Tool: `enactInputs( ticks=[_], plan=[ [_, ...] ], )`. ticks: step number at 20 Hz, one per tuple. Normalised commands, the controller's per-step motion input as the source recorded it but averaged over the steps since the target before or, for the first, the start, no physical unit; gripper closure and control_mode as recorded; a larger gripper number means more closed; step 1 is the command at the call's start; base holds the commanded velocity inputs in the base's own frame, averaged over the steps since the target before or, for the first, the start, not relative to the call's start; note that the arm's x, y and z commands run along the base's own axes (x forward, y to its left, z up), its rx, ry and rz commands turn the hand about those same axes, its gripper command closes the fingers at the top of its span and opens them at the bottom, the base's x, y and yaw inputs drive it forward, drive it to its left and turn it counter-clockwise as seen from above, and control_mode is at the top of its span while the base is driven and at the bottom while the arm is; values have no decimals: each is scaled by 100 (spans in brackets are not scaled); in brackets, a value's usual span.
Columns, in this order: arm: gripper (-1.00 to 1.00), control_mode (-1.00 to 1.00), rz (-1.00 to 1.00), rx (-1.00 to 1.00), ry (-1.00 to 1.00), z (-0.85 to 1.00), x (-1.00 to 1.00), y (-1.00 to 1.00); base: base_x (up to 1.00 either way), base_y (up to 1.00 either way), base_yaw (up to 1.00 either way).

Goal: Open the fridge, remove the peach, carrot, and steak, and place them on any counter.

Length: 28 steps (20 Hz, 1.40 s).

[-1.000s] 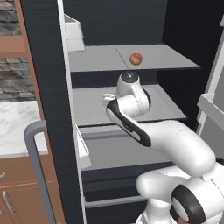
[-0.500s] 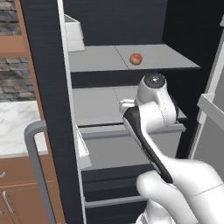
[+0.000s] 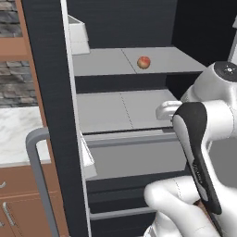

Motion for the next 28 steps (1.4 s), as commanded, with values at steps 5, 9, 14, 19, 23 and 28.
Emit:
enactInputs(
  ticks=[5,9,14,19,23,28],
  plan=[
    [100,-100,12,-6,5,25,-73,-3,0,0,0],
    [100,-100,14,-2,4,-5,0,0,0,0,0],
    [100,100,4,0,0,-10,-8,0,-26,0,3],
    [100,100,0,0,0,0,0,0,-100,2,1],
    [100,100,0,0,0,0,0,0,-75,40,-1],
    [100,100,0,0,0,0,0,0,-31,93,0]
  ],
)
